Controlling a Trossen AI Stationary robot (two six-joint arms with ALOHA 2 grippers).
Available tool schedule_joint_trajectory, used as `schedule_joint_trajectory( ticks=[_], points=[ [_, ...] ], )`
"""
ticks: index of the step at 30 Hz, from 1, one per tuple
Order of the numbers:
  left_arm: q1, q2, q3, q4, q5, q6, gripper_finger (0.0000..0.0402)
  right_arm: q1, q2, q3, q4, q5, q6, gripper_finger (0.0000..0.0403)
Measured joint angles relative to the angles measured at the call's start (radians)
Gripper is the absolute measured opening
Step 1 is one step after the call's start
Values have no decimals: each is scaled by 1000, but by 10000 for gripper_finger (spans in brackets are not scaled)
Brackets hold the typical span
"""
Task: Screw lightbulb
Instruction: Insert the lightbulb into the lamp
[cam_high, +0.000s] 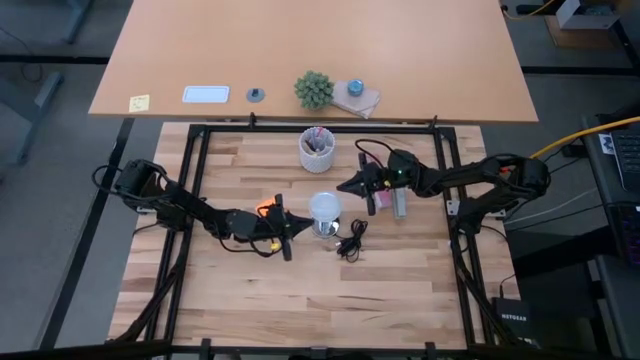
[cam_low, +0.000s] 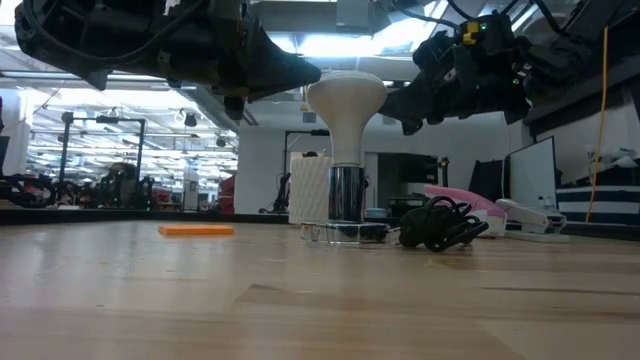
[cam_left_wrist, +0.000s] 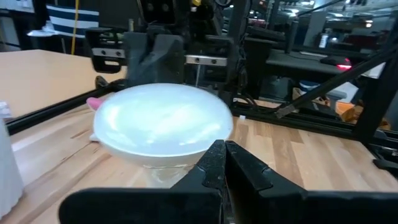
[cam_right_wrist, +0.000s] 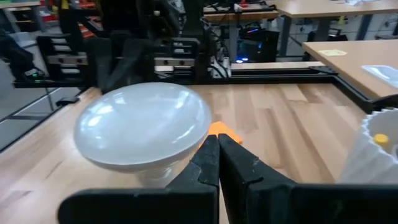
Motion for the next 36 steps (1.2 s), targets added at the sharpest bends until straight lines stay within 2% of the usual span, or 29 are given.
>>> schedule_joint_trajectory(
  ticks=[7,13,17,25,36],
  points=[
    [6,0,0,-2,-21,-2,1,43,0,0,-13,-18,-1,4],
    [10,0,-1,-2,-18,-2,1,90,-2,0,-14,70,-8,4],
    [10,0,-1,-1,-30,-1,1,90,-2,0,-16,75,-5,5],
    [10,0,-1,0,-77,-1,1,89,-2,0,-27,74,-1,5],
    [10,0,-1,-1,-80,-1,1,89,-2,0,-36,22,0,5]
  ],
)
